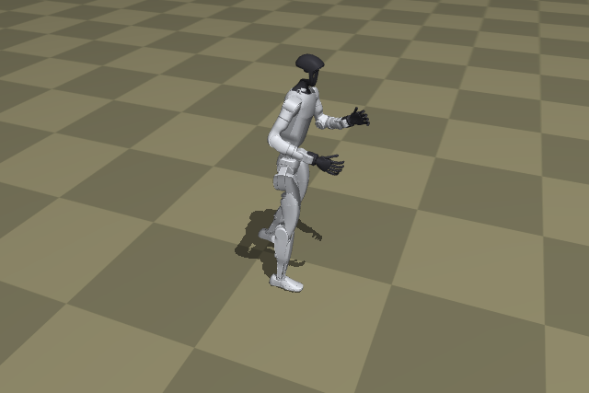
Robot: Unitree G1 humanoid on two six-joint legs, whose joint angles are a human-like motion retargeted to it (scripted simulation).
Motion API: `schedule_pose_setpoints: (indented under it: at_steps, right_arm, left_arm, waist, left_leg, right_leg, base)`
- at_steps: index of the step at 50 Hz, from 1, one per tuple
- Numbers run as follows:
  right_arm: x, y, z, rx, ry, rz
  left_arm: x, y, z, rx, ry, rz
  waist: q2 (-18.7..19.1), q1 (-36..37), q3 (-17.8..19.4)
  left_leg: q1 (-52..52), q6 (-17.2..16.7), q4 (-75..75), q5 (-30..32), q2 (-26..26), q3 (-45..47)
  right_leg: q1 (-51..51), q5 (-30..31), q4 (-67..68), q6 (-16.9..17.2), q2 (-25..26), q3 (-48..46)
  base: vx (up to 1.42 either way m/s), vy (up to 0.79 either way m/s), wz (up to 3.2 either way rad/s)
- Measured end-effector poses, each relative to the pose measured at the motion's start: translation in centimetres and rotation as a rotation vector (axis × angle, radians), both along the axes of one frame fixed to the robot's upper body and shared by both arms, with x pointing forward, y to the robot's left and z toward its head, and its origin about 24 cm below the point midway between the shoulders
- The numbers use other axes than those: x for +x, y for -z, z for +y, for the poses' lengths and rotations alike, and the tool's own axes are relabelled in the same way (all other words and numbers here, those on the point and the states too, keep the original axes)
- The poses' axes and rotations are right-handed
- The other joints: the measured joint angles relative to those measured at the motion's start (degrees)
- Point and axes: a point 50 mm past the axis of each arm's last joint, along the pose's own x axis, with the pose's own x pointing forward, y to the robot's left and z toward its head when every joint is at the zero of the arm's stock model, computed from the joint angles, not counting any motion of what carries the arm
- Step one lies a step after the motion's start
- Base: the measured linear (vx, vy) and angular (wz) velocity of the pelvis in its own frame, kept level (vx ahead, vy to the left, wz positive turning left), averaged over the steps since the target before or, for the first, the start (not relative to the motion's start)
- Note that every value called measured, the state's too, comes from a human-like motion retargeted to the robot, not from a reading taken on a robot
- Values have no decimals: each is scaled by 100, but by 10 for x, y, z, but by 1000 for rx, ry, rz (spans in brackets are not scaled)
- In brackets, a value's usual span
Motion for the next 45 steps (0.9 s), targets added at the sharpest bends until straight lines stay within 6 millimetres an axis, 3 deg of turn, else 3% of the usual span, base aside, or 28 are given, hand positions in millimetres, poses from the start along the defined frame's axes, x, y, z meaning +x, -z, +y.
schedule_pose_setpoints:
  at_steps: [2,5,7,8,10,12,13,15,17,18,20,22,23,25,27,28,30,32,33,34,36,38,40,41,43,45]
  right_arm:
    - [-45,31,-32,-72,41,198]
    - [-80,24,-68,-83,41,270]
    - [-71,2,-85,-118,56,208]
    - [-61,-7,-89,-136,77,166]
    - [-33,-26,-84,-148,108,38]
    - [6,-43,-58,-127,86,-111]
    - [25,-53,-39,-109,59,-187]
    - [55,-80,10,-78,-29,-346]
    - [69,-115,67,-73,-195,-518]
    - [70,-135,96,-83,-302,-614]
    - [58,-179,153,-113,-539,-828]
    - [32,-225,198,-98,-739,-1056]
    - [17,-248,215,-40,-808,-1145]
    - [-16,-288,239,117,-924,-1280]
    - [-44,-311,253,261,-1026,-1352]
    - [-54,-314,257,307,-1077,-1368]
    - [-57,-308,254,328,-1109,-1365]
    - [-30,-273,232,261,-1045,-1248]
    - [-14,-247,216,190,-979,-1165]
    - [3,-217,197,132,-886,-1040]
    - [26,-147,148,42,-665,-721]
    - [24,-77,94,-2,-445,-389]
    - [-1,-23,42,-46,-292,-111]
    - [-16,-8,19,-58,-236,-16]
    - [-49,11,-22,-52,-140,135]
    - [-75,19,-48,-69,-66,230]
  left_arm:
    - [2,-56,-38,64,52,-242]
    - [-6,-120,-78,131,14,-540]
    - [3,-137,-82,179,-67,-584]
    - [13,-137,-78,219,-110,-553]
    - [41,-124,-55,315,-207,-441]
    - [66,-80,-8,373,-287,-223]
    - [72,-47,22,358,-324,-81]
    - [59,35,86,216,-413,246]
    - [11,126,139,-16,-530,589]
    - [-25,166,158,-130,-597,744]
    - [-110,227,179,-350,-730,999]
    - [-190,256,182,-449,-793,1180]
    - [-217,260,178,-582,-811,1228]
    - [-248,259,173,-626,-784,1303]
    - [-238,256,168,-531,-686,1316]
    - [-224,255,163,-477,-614,1301]
    - [-173,248,156,-383,-605,1178]
    - [-104,225,141,-323,-588,978]
    - [-68,204,131,-237,-578,849]
    - [-33,176,116,-257,-569,718]
    - [23,102,77,-400,-514,477]
    - [50,15,32,-509,-416,238]
    - [53,-70,-7,-443,-342,-25]
    - [43,-112,-26,-439,-280,-159]
    - [2,-186,-66,-490,-85,-398]
    - [-38,-246,-96,-408,-68,-632]
  waist:
    - [269,-296,251]
    - [792,-877,720]
    - [991,-1188,887]
    - [1010,-1228,921]
    - [1048,-1114,886]
    - [1053,-744,756]
    - [1071,-570,676]
    - [1184,-377,480]
    - [1361,-387,283]
    - [1439,-425,218]
    - [1499,-539,184]
    - [1303,-550,256]
    - [1150,-469,330]
    - [863,-159,526]
    - [758,165,749]
    - [730,227,810]
    - [727,158,921]
    - [723,-180,787]
    - [678,-345,670]
    - [624,-476,531]
    - [512,-699,237]
    - [420,-930,19]
    - [400,-1164,-21]
    - [459,-1249,92]
    - [660,-1351,413]
    - [817,-1229,806]
  left_leg:
    - [245,-229,-568,-623,242,-305]
    - [-269,-410,-34,-1827,562,-469]
    - [-1077,-192,1194,-2303,518,-429]
    - [-1356,210,1593,-2313,388,-341]
    - [-1617,371,1844,-2174,317,74]
    - [-1287,385,1127,-1849,320,662]
    - [-1048,378,611,-1586,312,952]
    - [-719,338,-363,-878,302,1465]
    - [-711,296,-988,-117,364,1938]
    - [-773,272,-1168,206,422,2176]
    - [-978,247,-1192,583,547,2471]
    - [-1383,339,-346,324,603,2258]
    - [-1634,402,388,9,614,2075]
    - [-2002,572,2073,-721,714,1947]
    - [-2058,878,3530,-1293,991,2119]
    - [-2027,1026,4053,-1463,1084,2186]
    - [-1938,1096,4662,-1589,1057,2121]
    - [-1674,900,4516,-1465,700,1867]
    - [-1461,764,4215,-1354,502,1803]
    - [-1221,645,3799,-1180,370,1813]
    - [-725,452,2774,-686,237,1932]
    - [-289,293,1653,-154,144,1911]
    - [79,136,570,17,41,1512]
    - [233,44,136,-198,67,1205]
    - [308,-141,-282,-831,280,692]
    - [122,-108,-248,-1468,518,367]
  right_leg:
    - [-106,-579,530,-68,120,-101]
    - [-736,-1939,2785,-343,189,-621]
    - [-1094,-2591,4265,-617,67,-857]
    - [-1159,-2761,4739,-750,26,-837]
    - [-1142,-2971,5266,-869,74,-700]
    - [-834,-2943,5049,-810,210,-475]
    - [-597,-2850,4731,-738,266,-387]
    - [-108,-2382,3815,-523,384,-211]
    - [265,-1571,2791,-203,553,136]
    - [413,-1182,2347,-24,641,382]
    - [699,-692,1623,273,732,924]
    - [956,-875,1060,321,571,1332]
    - [1049,-1162,822,261,435,1441]
    - [1095,-1835,593,-24,257,1576]
    - [846,-2346,940,-592,400,1837]
    - [653,-2480,1228,-872,535,1972]
    - [417,-2415,1455,-1172,772,1983]
    - [623,-1889,803,-1128,753,1529]
    - [731,-1547,414,-976,682,1234]
    - [758,-1186,117,-824,621,941]
    - [654,-470,-290,-541,519,383]
    - [454,92,-524,-304,447,-54]
    - [270,302,-588,-155,442,-216]
    - [188,164,-426,-150,497,-164]
    - [-124,-456,451,-149,665,-149]
    - [-824,-1429,2438,-177,731,-379]
  base:
    - [-82,35,171]
    - [-81,41,146]
    - [-74,41,68]
    - [-68,40,-34]
    - [-59,37,-157]
    - [-50,28,-309]
    - [-51,19,-349]
    - [-55,9,-339]
    - [-63,-4,-301]
    - [-67,-12,-285]
    - [-69,-19,-276]
    - [-69,-29,-268]
    - [-68,-35,-265]
    - [-65,-39,-257]
    - [-63,-41,-200]
    - [-61,-42,-104]
    - [-57,-40,26]
    - [-48,-35,197]
    - [-45,-30,258]
    - [-47,-26,273]
    - [-54,-19,274]
    - [-64,-10,266]
    - [-73,-1,244]
    - [-77,5,220]
    - [-79,10,181]
    - [-80,9,121]
